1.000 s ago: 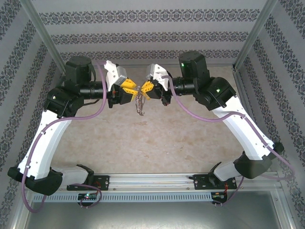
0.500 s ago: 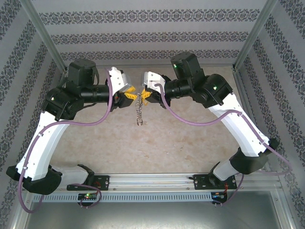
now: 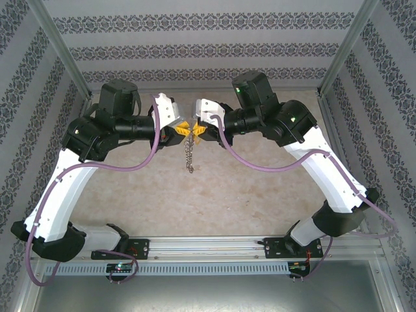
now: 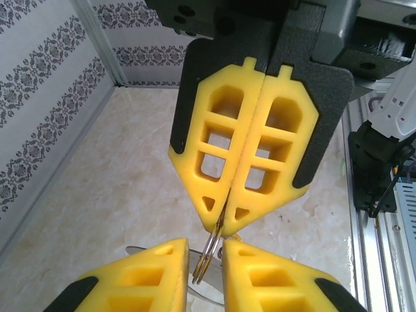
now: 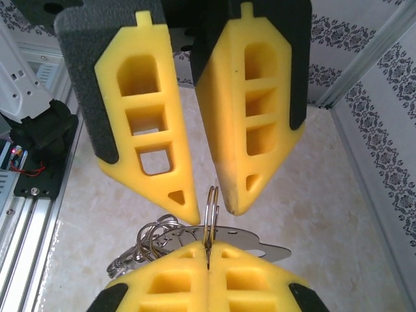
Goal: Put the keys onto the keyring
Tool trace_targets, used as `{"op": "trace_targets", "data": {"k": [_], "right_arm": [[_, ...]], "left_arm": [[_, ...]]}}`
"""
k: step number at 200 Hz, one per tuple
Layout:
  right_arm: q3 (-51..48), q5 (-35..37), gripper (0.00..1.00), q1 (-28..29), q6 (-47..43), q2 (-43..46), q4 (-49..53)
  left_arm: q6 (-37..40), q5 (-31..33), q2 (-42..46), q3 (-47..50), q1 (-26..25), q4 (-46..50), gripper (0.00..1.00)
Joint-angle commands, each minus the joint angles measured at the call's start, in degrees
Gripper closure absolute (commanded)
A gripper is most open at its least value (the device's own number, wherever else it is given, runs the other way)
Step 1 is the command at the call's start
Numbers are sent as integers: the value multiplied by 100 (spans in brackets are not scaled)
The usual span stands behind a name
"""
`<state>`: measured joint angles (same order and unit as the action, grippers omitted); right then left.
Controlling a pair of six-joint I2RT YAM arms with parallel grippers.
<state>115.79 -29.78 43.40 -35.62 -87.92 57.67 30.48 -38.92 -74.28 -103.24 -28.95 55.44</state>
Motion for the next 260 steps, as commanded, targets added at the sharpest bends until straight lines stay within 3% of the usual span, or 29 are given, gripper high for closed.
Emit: {"op": "trace_targets", "data": {"k": [1, 24, 69, 88, 105, 164, 260], "right_arm": [[186, -107, 100, 69, -68, -15, -38], [160, -106, 100, 68, -29, 11, -93], [-139, -47, 100, 34, 183, 220, -500], [-356, 0, 85, 6, 336, 349, -725], [-543, -38, 81, -47, 533, 478, -934], [-1483, -868, 80, -606, 1486, 1047, -1800], [-1575, -1369, 78, -614, 1822, 1117, -2104]], "left_arm": [[36, -132, 4, -146, -94, 77, 84], [-88, -373, 16, -113, -99, -34, 100], [-119, -333, 59, -100, -85, -85, 100], [-185, -367, 84, -81, -78, -181, 100], [-297, -502, 115, -35, -20, -344, 100], [-759, -1092, 290, 216, 263, -1001, 100], [-1015, -1235, 420, 405, 317, -1280, 100]]}}
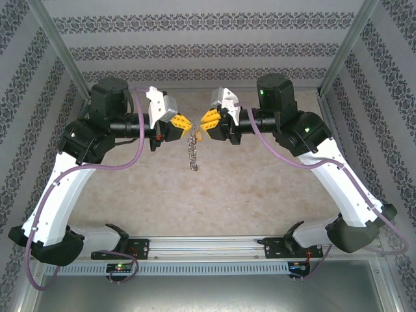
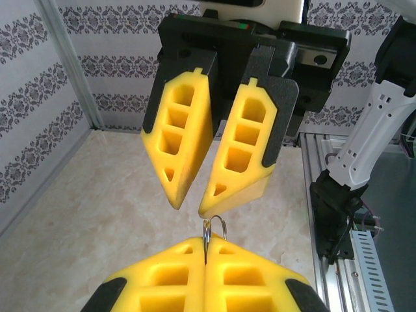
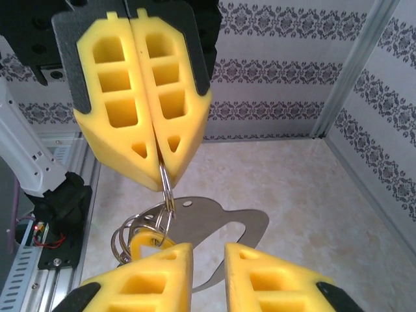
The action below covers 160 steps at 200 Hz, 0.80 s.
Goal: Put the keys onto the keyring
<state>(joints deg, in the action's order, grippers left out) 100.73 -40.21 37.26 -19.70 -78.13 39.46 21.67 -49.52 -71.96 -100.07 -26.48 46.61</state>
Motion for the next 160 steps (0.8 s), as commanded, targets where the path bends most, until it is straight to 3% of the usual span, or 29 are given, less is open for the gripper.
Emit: {"op": "trace_targets", "data": {"k": [1, 86, 160], "right_arm": [[-70, -333, 78, -4, 235, 139, -286], [-88, -829, 72, 1, 829, 106, -490], [-53, -988, 75, 27, 908, -8, -325]], "left_arm": [[-136, -169, 190, 91, 72, -397, 100], [-128, -117, 301, 260, 74, -556, 100], [-119, -122, 321, 251, 116, -630, 100]]}}
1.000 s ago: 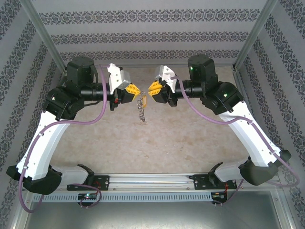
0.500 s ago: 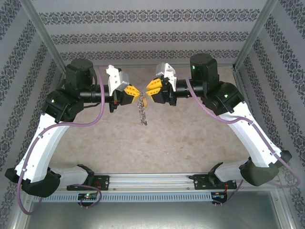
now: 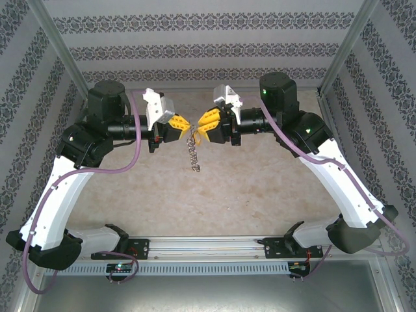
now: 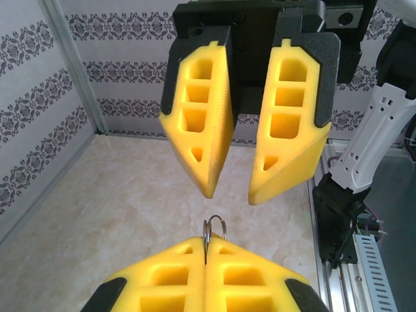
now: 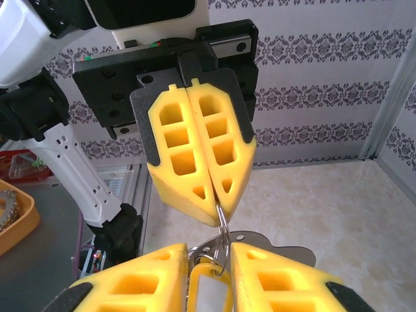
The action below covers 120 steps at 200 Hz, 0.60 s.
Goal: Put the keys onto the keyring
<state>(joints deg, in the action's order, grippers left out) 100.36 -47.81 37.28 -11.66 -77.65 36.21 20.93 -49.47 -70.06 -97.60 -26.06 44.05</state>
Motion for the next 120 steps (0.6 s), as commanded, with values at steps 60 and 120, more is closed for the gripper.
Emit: {"op": "trace_targets", "data": {"k": [60, 120], "right_arm": [[97, -174, 73, 44, 33, -189, 141], [265, -55, 89, 59, -112, -321, 330]], "left_arm": [[-63, -139, 141, 31, 92, -430, 100], [-79, -168, 97, 4, 101, -477, 100]]}}
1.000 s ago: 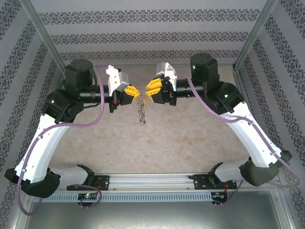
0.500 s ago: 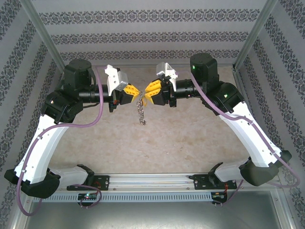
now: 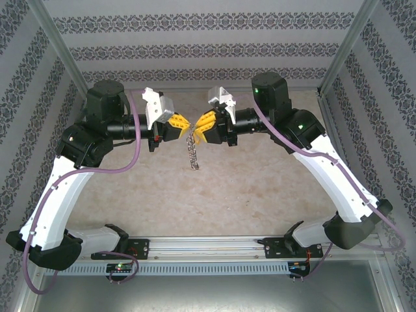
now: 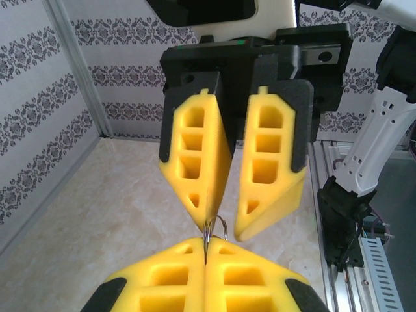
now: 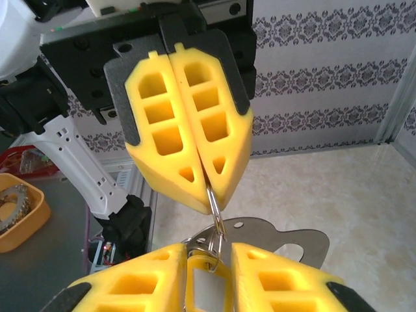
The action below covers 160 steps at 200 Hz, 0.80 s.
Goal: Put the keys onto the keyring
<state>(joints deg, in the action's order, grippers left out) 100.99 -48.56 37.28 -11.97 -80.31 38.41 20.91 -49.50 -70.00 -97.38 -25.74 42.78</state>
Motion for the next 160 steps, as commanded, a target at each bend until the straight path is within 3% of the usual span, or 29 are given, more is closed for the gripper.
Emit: {"op": "trace_targets", "data": {"k": [1, 23, 87, 160], "right_arm": [[206, 20, 89, 60, -84, -59, 111], [296, 65, 100, 55, -160, -117, 294], [734, -155, 100, 45, -150, -538, 849], [911, -626, 100, -23, 54, -723, 541]], "left_arm": [[-73, -166, 96, -17, 68, -355, 100], [-92, -170, 91, -9, 71, -389, 100], [-624, -472, 138, 163, 168, -1216, 100], [-1131, -841, 140, 410, 216, -1833, 100]]}}
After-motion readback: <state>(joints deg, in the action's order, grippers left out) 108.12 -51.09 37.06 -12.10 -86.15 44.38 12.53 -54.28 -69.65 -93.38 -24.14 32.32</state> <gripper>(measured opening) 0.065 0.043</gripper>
